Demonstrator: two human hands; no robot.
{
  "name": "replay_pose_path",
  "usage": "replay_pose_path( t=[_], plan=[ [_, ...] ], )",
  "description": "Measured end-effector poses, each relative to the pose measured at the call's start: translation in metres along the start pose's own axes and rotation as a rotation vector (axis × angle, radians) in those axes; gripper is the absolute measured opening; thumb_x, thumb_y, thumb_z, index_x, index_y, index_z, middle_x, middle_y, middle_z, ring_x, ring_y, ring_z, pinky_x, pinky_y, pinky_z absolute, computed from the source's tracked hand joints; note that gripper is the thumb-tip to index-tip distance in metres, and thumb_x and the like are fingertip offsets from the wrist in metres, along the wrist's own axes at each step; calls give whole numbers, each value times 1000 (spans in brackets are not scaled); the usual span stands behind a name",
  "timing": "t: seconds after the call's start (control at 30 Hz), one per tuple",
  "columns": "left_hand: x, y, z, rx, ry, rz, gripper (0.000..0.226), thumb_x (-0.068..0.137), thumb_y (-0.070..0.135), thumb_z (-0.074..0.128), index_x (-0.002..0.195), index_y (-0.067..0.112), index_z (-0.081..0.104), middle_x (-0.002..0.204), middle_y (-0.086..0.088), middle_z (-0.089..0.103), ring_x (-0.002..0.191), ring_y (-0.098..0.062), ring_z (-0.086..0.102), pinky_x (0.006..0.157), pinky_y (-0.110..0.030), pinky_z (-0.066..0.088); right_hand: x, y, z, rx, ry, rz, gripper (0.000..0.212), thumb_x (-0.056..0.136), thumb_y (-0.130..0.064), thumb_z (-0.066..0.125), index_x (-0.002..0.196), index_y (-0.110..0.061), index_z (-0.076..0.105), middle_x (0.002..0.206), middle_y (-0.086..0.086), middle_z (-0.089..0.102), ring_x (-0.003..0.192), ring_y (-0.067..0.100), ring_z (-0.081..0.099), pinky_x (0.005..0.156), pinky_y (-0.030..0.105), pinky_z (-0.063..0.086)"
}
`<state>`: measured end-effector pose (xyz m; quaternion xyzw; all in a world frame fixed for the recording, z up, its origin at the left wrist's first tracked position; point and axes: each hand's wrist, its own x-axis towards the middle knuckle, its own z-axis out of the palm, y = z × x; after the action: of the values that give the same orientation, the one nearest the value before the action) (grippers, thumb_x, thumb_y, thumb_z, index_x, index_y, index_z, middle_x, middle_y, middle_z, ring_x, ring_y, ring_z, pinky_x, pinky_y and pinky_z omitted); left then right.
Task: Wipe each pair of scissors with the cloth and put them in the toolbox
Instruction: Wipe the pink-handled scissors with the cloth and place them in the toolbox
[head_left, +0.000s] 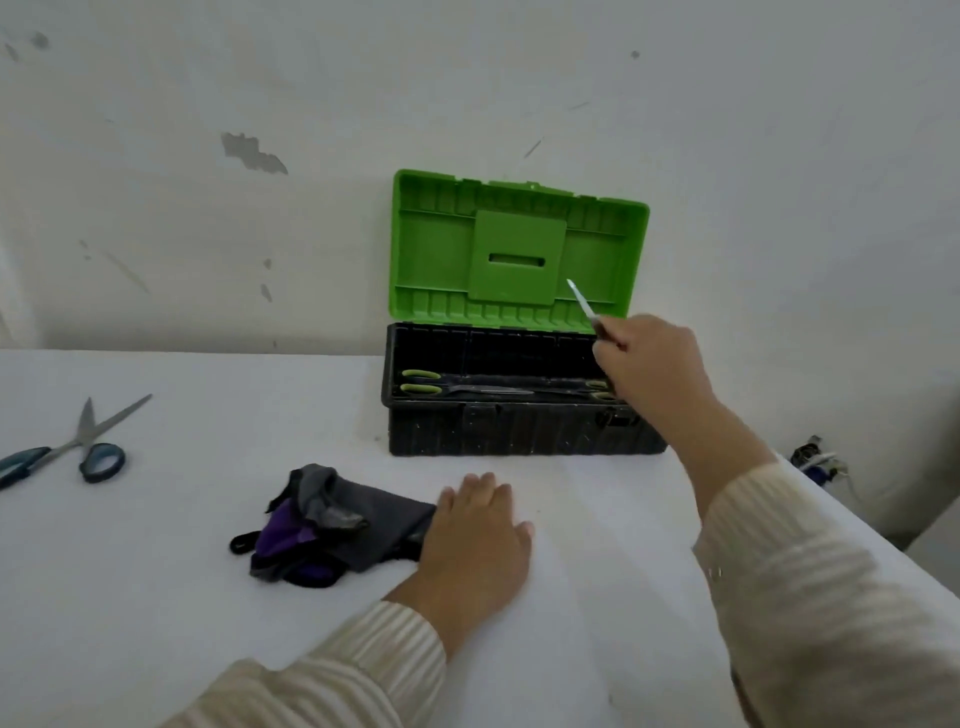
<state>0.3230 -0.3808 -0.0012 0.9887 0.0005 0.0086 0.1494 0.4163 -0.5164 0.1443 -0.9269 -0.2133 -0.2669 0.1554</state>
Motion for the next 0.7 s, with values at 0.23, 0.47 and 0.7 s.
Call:
replay_pose_path(
  t=[0.23, 0.47, 0.7],
  plan=[
    [13, 0, 5, 8, 62, -86, 58, 99, 40, 20, 151, 14, 13, 161, -1, 10, 148, -17, 5, 122, -40, 4, 67, 67, 78, -310, -564, -11, 23, 85, -19, 50, 97, -17, 69, 84, 6, 67, 76, 23, 60, 69, 32, 51],
    [18, 1, 7, 8, 69, -126, 59, 99, 41, 20, 152, 16, 10, 162, 1, 7, 149, -15, 1, 122, -39, 1, 85, 82, 132, -354, -796, 96, 13, 78, -21, 58, 86, -11, 62, 88, 7, 62, 87, 29, 60, 83, 37, 50],
    [19, 2, 7, 27, 62, -134, 58, 100, 39, 20, 152, 15, 10, 162, 0, 7, 149, -15, 3, 122, -40, 2, 79, 72, 113, -199, -464, 54, 21, 82, -6, 45, 75, -10, 65, 94, 3, 70, 75, 23, 59, 66, 28, 47]
  ],
)
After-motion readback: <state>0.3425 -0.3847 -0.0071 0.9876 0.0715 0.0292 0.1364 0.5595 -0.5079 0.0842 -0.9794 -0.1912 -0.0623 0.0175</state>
